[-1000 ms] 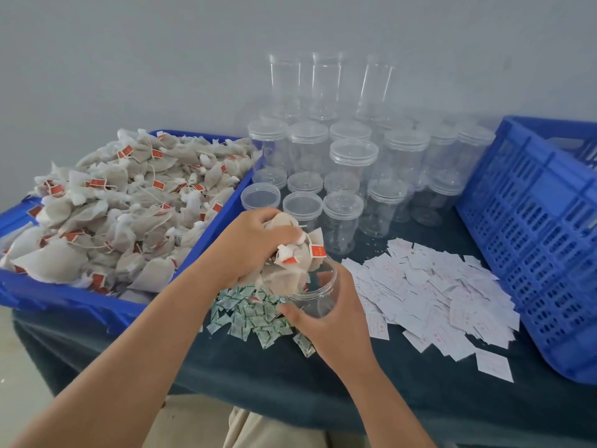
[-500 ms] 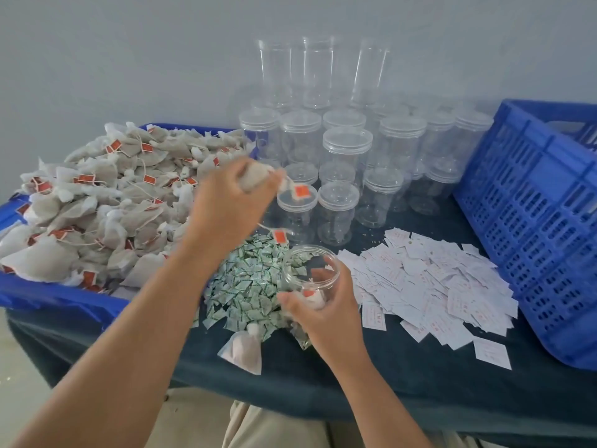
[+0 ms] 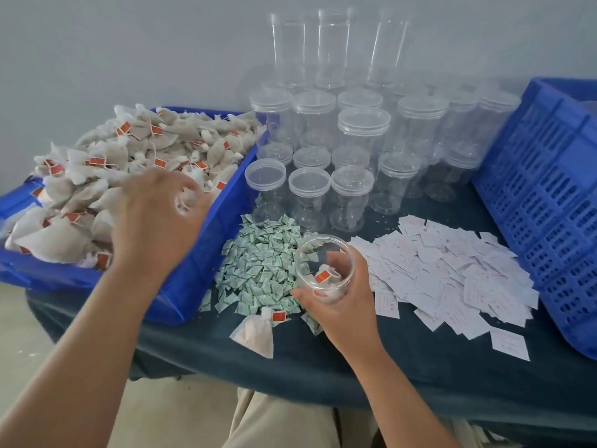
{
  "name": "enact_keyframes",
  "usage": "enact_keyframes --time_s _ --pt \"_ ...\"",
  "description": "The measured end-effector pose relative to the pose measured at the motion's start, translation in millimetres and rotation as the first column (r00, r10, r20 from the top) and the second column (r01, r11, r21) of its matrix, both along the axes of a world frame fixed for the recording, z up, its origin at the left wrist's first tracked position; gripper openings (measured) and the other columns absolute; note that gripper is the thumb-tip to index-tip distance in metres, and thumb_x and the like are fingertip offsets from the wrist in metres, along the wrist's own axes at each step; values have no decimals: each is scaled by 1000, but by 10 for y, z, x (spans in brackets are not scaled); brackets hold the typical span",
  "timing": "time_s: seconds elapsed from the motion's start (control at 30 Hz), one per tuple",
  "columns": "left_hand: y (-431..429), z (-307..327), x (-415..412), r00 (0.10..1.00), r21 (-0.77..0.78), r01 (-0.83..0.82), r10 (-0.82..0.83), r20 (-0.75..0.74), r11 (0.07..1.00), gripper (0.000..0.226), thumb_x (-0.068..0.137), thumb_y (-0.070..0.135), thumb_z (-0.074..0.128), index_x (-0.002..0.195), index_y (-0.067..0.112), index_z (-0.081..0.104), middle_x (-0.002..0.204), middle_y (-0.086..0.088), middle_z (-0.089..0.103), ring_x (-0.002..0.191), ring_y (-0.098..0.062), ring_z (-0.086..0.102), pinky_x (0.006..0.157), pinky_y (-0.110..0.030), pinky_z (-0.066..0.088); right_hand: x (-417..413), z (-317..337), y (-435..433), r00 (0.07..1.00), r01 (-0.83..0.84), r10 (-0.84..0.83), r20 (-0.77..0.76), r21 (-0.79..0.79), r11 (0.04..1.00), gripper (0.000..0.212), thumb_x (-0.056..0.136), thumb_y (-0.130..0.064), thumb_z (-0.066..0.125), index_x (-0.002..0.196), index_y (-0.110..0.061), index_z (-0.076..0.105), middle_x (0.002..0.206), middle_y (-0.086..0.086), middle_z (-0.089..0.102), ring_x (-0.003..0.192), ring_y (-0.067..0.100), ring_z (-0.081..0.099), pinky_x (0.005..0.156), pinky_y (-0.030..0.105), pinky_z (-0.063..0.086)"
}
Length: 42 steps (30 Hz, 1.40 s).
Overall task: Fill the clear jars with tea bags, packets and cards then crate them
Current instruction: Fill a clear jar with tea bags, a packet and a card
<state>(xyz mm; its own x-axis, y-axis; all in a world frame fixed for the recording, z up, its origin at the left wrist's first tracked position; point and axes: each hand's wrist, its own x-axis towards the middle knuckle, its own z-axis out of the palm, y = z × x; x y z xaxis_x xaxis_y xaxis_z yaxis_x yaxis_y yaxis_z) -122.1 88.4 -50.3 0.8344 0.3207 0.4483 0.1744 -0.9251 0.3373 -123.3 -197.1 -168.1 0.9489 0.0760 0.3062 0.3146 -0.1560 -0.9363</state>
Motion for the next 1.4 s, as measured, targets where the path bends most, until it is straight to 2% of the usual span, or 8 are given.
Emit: enact_keyframes --time_s 0.1,0.2,0.47,0.6,0.7,0.9,1.23,1.4 --pt "-599 -115 -351 771 -107 404 -402 -495 908 60 72 96 46 106 50 63 93 27 66 80 2 65 69 -26 56 -13 18 -31 998 6 -4 70 -28 1000 92 67 -57 94 142 -57 43 135 -19 61 135 14 58 106 25 53" --pt "-923 -493 -572 588 126 525 -252 -768 842 62 81 78 60 130 41 52 117 16 60 100 -7 64 80 -33 53 -10 20 -68 994 -1 4 112 -24 1000 92 67 -49 96 144 -47 46 137 -16 62 136 15 57 105 17 48" --pt "-796 -277 -661 862 -89 339 -348 -368 936 16 98 42 59 112 34 59 95 14 69 81 -6 67 70 -25 57 -14 68 -143 991 -3 11 130 -60 998 94 67 -50 96 142 -61 41 135 -22 60 135 10 58 103 14 47" --pt "-911 234 -594 864 -534 483 -475 165 694 33 85 50 76 115 48 62 109 20 74 93 -3 75 69 -20 60 -29 73 -143 993 -25 38 113 -117 993 92 67 -52 95 141 -63 40 136 -20 59 135 12 58 104 16 49" --pt "-1151 323 -408 789 -541 512 -614 -11 667 32 81 53 75 108 49 58 106 26 73 100 4 69 80 -17 54 -64 110 -133 994 -47 57 97 -106 993 91 68 -51 95 140 -62 42 136 -17 61 132 14 61 103 24 54" --pt "-1369 237 -112 750 132 602 -501 -431 787 22 95 58 64 104 45 79 104 17 59 103 -11 43 102 -38 39 -135 214 -107 992 7 15 125 -180 984 92 66 -61 95 143 -40 49 131 -22 62 121 8 65 90 11 52" --pt "-1356 158 -65 697 -119 671 -677 -236 732 16 98 44 64 100 41 80 89 20 72 97 -1 52 77 -22 47 -247 336 -180 990 26 -3 143 -160 987 88 66 -65 91 137 -65 39 132 -25 61 124 6 63 94 15 51" --pt "-966 -80 -69 884 -364 417 -465 -49 833 10 95 52 66 99 47 74 96 26 73 82 2 68 68 -14 53 -215 279 -610 1000 1 3 28 -135 991 91 61 -64 93 139 -57 47 132 -24 65 129 2 61 97 7 45"
